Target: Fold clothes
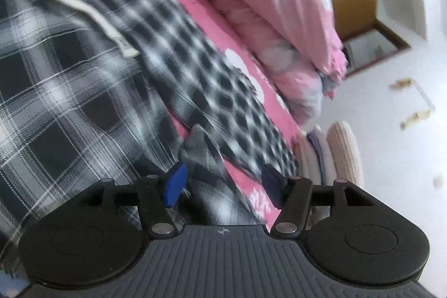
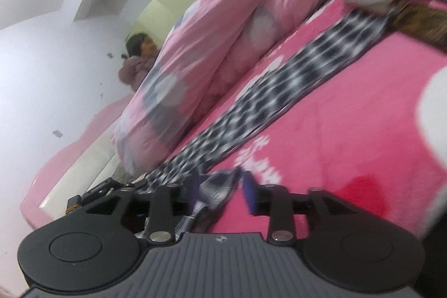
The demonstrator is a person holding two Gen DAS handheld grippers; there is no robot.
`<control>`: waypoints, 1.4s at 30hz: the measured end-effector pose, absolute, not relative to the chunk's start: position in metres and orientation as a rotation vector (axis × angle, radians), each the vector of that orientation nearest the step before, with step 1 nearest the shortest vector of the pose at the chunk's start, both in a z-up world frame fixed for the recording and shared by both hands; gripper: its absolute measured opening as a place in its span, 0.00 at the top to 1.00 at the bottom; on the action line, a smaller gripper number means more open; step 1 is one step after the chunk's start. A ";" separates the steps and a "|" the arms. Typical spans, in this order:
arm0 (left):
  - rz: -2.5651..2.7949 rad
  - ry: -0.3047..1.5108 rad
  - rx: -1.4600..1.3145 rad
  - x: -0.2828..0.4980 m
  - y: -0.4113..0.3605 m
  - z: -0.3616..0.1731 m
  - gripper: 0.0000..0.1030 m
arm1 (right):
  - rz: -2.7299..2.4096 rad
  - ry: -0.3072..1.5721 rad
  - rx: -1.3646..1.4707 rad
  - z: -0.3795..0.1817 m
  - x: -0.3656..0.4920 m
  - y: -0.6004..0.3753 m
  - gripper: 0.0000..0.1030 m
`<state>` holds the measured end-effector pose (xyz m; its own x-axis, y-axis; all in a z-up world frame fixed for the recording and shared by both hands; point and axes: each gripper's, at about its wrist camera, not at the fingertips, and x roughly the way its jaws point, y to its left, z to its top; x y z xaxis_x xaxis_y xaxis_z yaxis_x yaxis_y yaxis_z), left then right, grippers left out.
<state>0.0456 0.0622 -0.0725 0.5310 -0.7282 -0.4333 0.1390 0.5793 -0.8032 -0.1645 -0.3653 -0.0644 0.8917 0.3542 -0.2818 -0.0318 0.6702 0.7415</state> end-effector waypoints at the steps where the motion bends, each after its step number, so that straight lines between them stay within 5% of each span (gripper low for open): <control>1: -0.606 0.856 -0.761 0.042 0.056 -0.071 0.42 | 0.232 0.446 0.824 -0.067 -0.155 -0.363 0.59; 16: -0.784 0.729 -0.211 -0.015 -0.006 -0.047 0.42 | 0.189 0.625 0.904 -0.094 -0.056 -0.336 0.64; 18: -0.784 0.731 -0.191 -0.015 -0.011 -0.050 0.42 | 0.187 0.632 0.886 -0.096 -0.046 -0.334 0.69; 21: -0.780 0.746 -0.198 -0.016 -0.012 -0.053 0.42 | 0.221 0.642 0.872 -0.096 -0.039 -0.330 0.94; 22: -0.778 0.749 -0.198 -0.016 -0.011 -0.052 0.42 | 0.231 0.641 0.863 -0.095 -0.039 -0.329 0.96; 31: -0.795 0.770 -0.194 -0.008 -0.016 -0.052 0.42 | 0.161 0.406 0.747 -0.022 -0.087 -0.386 0.96; 42: -0.820 0.810 -0.148 -0.003 -0.035 -0.056 0.42 | -0.012 0.348 0.572 0.028 -0.109 -0.460 0.96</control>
